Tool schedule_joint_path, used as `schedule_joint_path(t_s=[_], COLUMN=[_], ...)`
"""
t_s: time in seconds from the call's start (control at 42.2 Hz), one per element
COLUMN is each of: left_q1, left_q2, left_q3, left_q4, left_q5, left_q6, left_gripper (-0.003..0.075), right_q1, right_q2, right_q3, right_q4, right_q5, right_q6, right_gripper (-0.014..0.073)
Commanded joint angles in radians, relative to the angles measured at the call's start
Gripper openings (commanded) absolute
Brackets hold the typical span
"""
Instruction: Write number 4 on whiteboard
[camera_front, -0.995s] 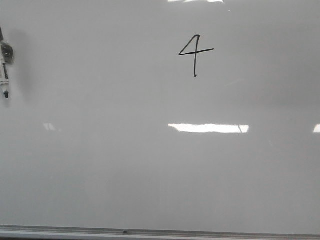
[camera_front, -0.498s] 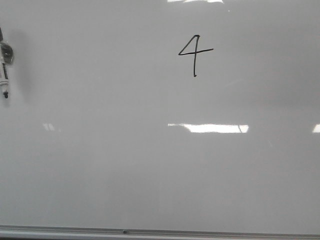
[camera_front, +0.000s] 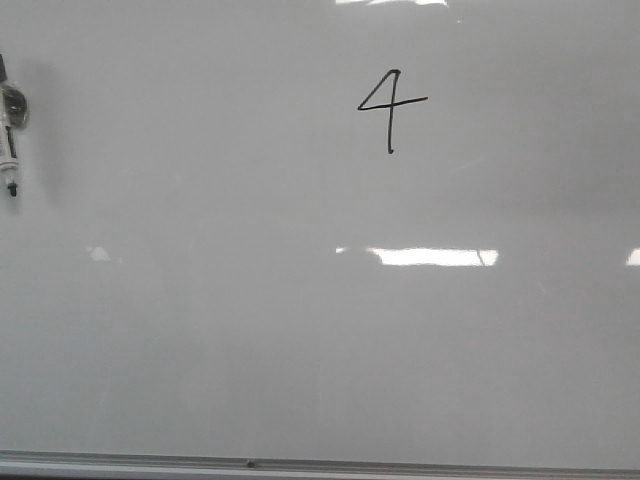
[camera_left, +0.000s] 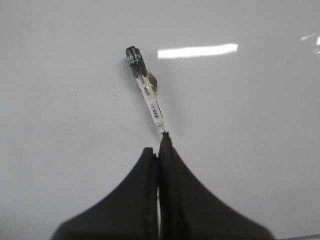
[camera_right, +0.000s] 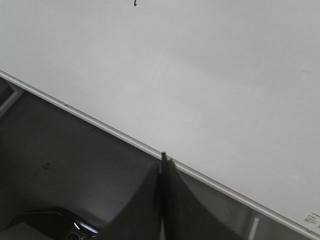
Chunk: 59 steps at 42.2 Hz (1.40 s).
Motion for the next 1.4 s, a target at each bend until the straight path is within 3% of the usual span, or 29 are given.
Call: schedule_joint_path(t_s=[0.0, 0.237, 0.403, 0.592, 1.374], left_q1=[0.021, 0.093, 0.128, 0.135, 0.135], left_q2=[-0.086, -0.304, -0.411, -0.451, -0.451], left_q3=[0.088, 0.408, 0.53, 0.595, 0.593], left_q4=[-0.008, -0.002, -0.002, -0.002, -0.002], left_q5=[-0.209, -0.521, -0.622, -0.672, -0.641], left_q6=[-0.002, -0.002, -0.002, -0.002, -0.002], left_gripper=[-0.002, -0.002, -0.002, -0.002, -0.002], right_q1=[-0.001, -0.001, -0.001, -0.001, -0.001], right_q2=[0.004, 0.004, 0.004, 0.004, 0.006], right_q3=[-0.026, -0.026, -0.026, -0.026, -0.026], right_q4=[-0.006, -0.006, -0.006, -0.006, -0.006], right_q5=[-0.059, -0.059, -0.059, -0.058, -0.057], right_q6=[0.0, 0.0, 0.0, 0.0, 0.0], right_gripper=[-0.0068, -0.0068, -0.0068, -0.0068, -0.0068])
